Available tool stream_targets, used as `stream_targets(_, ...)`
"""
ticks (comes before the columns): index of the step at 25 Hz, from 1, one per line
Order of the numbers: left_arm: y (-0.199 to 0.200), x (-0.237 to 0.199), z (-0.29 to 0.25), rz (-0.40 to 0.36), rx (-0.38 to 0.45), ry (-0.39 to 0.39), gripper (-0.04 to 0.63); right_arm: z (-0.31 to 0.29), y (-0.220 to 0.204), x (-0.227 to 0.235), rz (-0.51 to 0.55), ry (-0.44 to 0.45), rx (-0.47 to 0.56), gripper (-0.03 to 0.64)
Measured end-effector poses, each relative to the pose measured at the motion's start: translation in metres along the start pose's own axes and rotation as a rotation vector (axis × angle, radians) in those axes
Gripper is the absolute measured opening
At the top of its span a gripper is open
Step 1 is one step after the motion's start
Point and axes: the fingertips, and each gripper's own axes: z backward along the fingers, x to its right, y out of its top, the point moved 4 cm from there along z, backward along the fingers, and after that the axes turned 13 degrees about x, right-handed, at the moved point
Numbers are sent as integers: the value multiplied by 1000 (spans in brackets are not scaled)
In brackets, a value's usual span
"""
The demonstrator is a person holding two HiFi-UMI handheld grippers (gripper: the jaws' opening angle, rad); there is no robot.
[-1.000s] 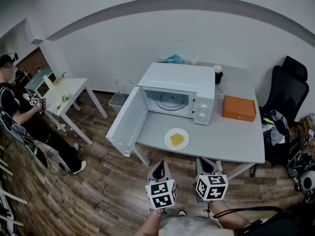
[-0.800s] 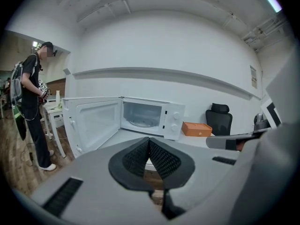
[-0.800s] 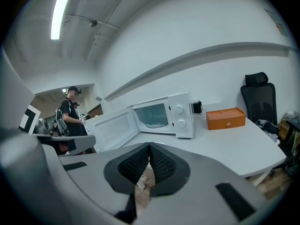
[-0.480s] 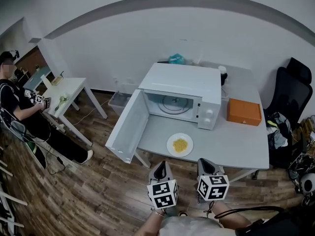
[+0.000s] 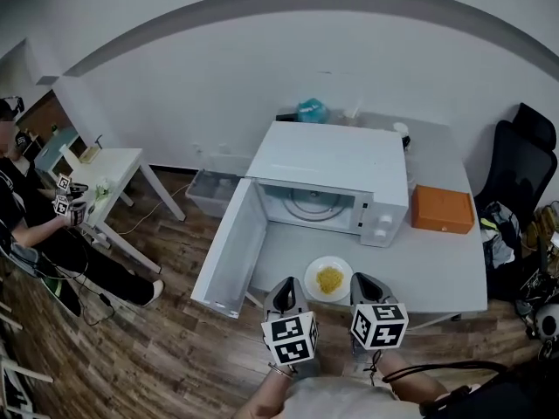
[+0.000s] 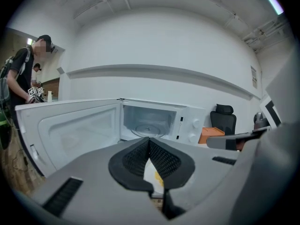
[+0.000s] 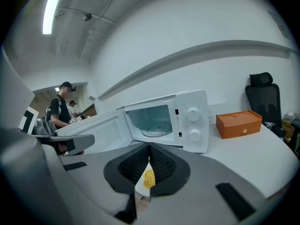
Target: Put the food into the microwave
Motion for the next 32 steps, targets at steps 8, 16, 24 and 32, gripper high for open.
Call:
stream_targets(8,5,-23,-46,11,-11,-37,-5,-45,4,-3,-21,-43,-15,17)
stream_targets(16,15,-39,-87,18,-12,-91,-5,-86,15,-11,-19,-74,-5,17)
stream_targets(24,17,-48,-114,23,-26,-138,-5,-105,20,-11,-37,-121,6,17)
stream_targets(32,2,-33,-126,54,-60,-168,-5,-111,17,-4,-28,-49,8,17)
